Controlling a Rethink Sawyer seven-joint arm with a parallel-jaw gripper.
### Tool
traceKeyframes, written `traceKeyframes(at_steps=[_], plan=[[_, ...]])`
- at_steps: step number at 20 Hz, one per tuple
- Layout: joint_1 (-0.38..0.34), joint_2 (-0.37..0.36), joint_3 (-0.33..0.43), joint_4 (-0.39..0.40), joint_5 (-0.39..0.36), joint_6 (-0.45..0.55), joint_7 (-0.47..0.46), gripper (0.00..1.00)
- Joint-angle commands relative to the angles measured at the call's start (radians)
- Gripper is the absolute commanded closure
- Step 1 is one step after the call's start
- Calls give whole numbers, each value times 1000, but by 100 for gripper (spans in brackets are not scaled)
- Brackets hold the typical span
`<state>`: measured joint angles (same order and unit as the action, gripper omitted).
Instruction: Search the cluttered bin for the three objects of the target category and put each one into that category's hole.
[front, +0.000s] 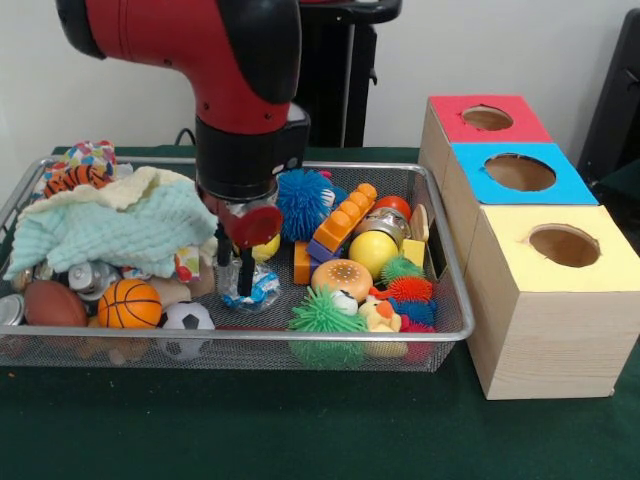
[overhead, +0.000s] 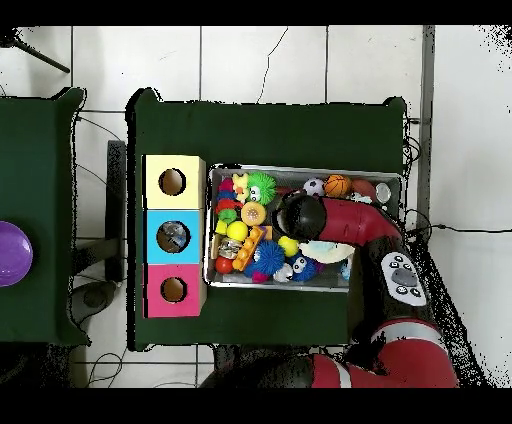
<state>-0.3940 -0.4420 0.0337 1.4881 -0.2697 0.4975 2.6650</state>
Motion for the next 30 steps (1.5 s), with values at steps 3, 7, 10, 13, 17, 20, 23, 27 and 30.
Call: traceKeyframes(at_steps=[3,7,10,13,17,20,23,27,30], plan=[[-37,169,-10,-25,-7,-171,74,0],[-30,154,-16,4,10,-166,62,0],[-49,111,3,33,16,-110,14,0],[-74,66,31,52,25,-29,-39,0],[-78,31,44,61,37,45,-59,0],[-78,-24,51,96,52,96,-57,0],[-108,-59,103,105,89,144,-73,0],[-167,-88,182,90,118,163,-124,0],[-219,-103,249,106,135,179,-171,0]])
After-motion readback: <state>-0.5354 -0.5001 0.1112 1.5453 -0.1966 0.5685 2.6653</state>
